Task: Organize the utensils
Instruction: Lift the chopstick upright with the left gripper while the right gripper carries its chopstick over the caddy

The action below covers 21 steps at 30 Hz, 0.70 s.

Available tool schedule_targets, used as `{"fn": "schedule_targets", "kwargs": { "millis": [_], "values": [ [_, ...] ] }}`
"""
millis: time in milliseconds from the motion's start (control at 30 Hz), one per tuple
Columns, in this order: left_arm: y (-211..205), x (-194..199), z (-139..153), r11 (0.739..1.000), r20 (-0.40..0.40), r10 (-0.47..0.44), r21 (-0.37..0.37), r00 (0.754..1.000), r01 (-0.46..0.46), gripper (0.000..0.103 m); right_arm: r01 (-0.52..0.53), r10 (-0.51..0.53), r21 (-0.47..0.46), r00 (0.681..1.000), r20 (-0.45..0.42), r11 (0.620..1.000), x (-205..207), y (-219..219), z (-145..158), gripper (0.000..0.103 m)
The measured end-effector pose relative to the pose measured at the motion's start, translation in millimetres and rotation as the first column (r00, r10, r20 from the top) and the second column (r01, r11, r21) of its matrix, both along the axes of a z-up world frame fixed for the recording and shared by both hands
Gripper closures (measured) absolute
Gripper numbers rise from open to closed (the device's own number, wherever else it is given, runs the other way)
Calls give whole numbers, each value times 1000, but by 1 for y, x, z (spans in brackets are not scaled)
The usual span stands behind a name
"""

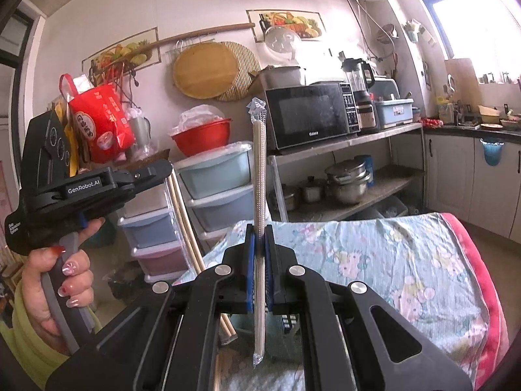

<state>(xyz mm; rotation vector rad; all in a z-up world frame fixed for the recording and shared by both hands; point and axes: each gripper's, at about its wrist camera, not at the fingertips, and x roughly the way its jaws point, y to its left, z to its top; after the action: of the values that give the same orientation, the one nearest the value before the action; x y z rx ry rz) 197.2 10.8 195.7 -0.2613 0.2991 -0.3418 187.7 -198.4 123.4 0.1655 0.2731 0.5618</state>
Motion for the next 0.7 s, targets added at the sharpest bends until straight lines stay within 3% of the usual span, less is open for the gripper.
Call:
{"fn": "schedule_targets", "kwargs": {
  "millis": [367, 700],
  "values": [
    [0, 12, 10, 999, 43, 40, 18, 998, -41, 100, 20, -20, 2, 999, 30, 1000, 20, 6, 12, 97],
    [5, 30, 1, 998, 36, 68, 3, 997, -68, 100, 64, -63, -14, 996, 64, 998, 40, 13, 12, 97]
  ]
}}
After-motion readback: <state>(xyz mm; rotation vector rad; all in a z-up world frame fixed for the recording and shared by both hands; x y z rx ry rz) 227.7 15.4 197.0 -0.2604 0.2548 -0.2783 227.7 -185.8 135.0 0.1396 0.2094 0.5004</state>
